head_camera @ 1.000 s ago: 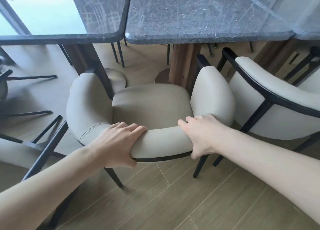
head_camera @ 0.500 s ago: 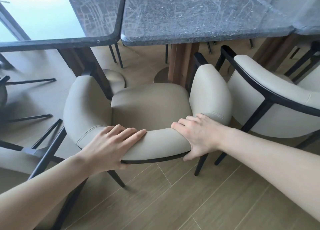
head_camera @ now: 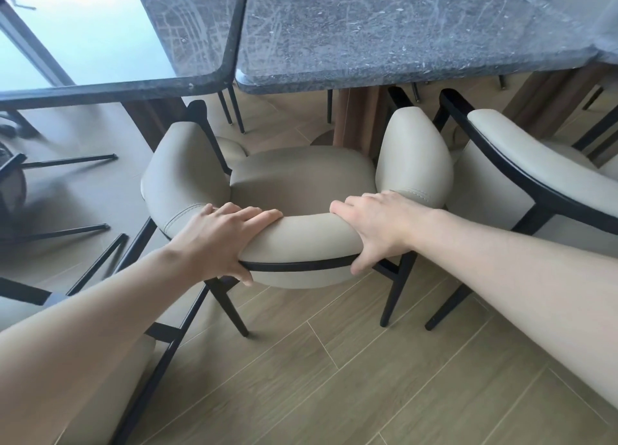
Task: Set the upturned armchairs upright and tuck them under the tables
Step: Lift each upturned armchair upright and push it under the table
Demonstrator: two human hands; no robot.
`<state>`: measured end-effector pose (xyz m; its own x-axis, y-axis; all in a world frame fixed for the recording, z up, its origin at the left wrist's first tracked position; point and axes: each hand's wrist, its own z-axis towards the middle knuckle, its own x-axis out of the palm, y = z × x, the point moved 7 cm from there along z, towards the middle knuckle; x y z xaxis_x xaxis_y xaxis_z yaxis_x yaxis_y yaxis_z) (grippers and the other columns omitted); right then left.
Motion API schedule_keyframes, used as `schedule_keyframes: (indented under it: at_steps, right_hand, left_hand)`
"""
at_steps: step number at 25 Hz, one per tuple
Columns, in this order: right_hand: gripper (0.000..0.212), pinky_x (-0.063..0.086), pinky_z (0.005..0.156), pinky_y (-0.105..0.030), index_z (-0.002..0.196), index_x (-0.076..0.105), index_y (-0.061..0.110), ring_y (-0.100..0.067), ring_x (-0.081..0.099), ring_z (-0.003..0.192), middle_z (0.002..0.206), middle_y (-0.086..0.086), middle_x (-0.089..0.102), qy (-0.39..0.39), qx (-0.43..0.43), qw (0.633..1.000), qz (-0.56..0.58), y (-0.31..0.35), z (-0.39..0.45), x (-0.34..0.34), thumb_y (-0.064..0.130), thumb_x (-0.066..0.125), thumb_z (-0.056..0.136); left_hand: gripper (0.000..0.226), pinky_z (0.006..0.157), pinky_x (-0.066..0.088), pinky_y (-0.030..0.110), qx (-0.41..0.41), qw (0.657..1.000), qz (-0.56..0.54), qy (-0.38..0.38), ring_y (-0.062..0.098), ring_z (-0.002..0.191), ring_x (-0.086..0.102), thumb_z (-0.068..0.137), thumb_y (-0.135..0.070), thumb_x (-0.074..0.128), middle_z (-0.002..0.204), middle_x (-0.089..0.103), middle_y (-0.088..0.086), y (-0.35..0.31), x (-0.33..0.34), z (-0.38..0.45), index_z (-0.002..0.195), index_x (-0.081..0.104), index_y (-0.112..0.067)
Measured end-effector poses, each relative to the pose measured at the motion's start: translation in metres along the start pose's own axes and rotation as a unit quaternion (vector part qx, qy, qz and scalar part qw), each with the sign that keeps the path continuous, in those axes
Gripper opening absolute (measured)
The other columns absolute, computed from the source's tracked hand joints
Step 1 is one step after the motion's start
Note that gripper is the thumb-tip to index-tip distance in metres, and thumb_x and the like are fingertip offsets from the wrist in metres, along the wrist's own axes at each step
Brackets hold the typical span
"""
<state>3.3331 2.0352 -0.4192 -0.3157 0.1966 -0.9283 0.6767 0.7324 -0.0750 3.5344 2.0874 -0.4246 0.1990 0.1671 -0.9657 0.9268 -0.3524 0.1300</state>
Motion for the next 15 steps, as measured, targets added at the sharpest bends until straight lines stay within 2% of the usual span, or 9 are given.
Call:
schedule_keyframes:
  at_steps: [2,5,9,15]
  right_hand:
    - [0.083,0.052,0.086,-0.048,0.113,0.038,0.022,-0.027,0.058,0.098,0.096,0.004,0.046,0.013,0.006,1.0,0.0,-0.003,0.006,-0.002,0.068,0.079,0.058]
    - [0.084,0.051,0.087,-0.051,0.115,0.039,0.023,-0.026,0.053,0.095,0.094,0.005,0.043,0.027,0.01,1.0,0.006,-0.007,0.013,-0.003,0.067,0.081,0.058]
    - [0.091,0.049,0.092,-0.054,0.127,0.043,0.024,-0.027,0.057,0.108,0.109,0.002,0.055,0.033,0.008,0.999,0.014,-0.011,0.015,-0.001,0.068,0.081,0.057]
    - [0.091,0.048,0.092,-0.051,0.131,0.043,0.029,-0.027,0.055,0.112,0.114,0.002,0.056,0.033,0.026,0.999,0.006,-0.034,0.019,-0.002,0.068,0.08,0.058]
  left_hand:
    - [0.112,0.102,0.043,0.041,-0.015,1.0,0.0,0.018,0.019,0.13,0.047,0.06,-0.072,0.08,0.144,0.048,-0.019,0.005,-0.004,0.007,0.15,0.019,-0.044]
    - [0.101,0.087,0.051,0.038,-0.03,0.999,0.006,0.035,0.022,0.117,0.056,0.058,-0.078,0.076,0.129,0.059,-0.018,0.011,-0.012,0.016,0.142,0.034,-0.041]
    - [0.092,0.079,0.053,0.037,-0.029,0.998,0.033,0.047,0.024,0.103,0.064,0.057,-0.08,0.074,0.115,0.064,-0.014,0.01,-0.016,0.023,0.134,0.041,-0.041]
    - [0.09,0.073,0.049,0.033,-0.034,0.998,0.019,0.046,0.023,0.102,0.064,0.057,-0.072,0.079,0.117,0.064,-0.014,0.008,-0.02,0.043,0.134,0.043,-0.043]
